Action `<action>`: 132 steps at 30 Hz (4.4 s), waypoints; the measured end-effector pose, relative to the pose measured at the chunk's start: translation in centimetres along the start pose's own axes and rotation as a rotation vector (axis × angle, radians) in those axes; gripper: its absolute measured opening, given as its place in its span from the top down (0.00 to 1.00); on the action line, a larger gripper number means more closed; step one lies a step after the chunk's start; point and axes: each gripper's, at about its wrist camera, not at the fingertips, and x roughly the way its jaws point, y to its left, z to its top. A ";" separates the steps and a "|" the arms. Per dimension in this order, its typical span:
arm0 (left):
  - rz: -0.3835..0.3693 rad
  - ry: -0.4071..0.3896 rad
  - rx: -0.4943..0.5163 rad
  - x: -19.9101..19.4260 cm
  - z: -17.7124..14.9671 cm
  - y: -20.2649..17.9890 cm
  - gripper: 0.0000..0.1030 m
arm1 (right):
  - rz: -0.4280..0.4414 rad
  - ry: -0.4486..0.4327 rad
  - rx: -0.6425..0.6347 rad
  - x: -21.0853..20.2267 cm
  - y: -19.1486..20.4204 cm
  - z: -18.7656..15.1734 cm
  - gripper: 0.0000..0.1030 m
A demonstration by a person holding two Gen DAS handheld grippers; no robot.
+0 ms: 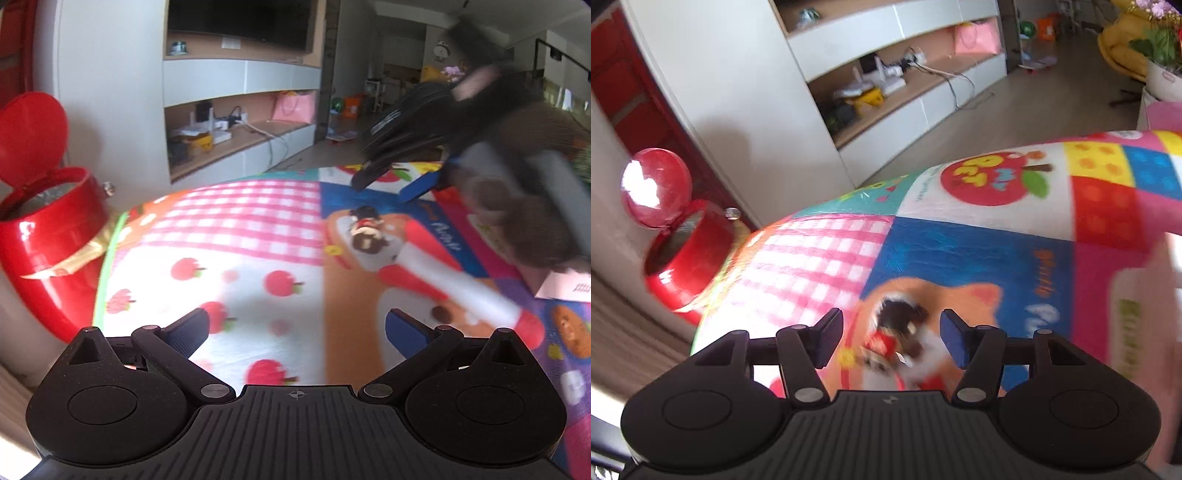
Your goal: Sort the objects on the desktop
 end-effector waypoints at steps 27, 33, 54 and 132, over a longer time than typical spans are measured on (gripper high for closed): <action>-0.289 0.084 0.122 -1.0 -3.0 -6.5 0.00 | 0.146 0.117 0.028 -13.0 -6.0 -12.9 0.66; -0.308 0.110 0.181 -1.5 -4.0 -7.9 0.00 | 0.037 -0.021 -0.118 -13.4 -5.2 -13.4 0.56; -0.356 0.115 0.126 -1.5 -3.8 -8.8 0.00 | -0.036 -0.100 -0.157 -14.7 -7.3 -15.9 0.69; -0.375 0.009 0.094 -1.2 -3.4 -10.5 0.00 | -0.185 -0.256 0.215 -21.2 -13.2 -28.4 0.37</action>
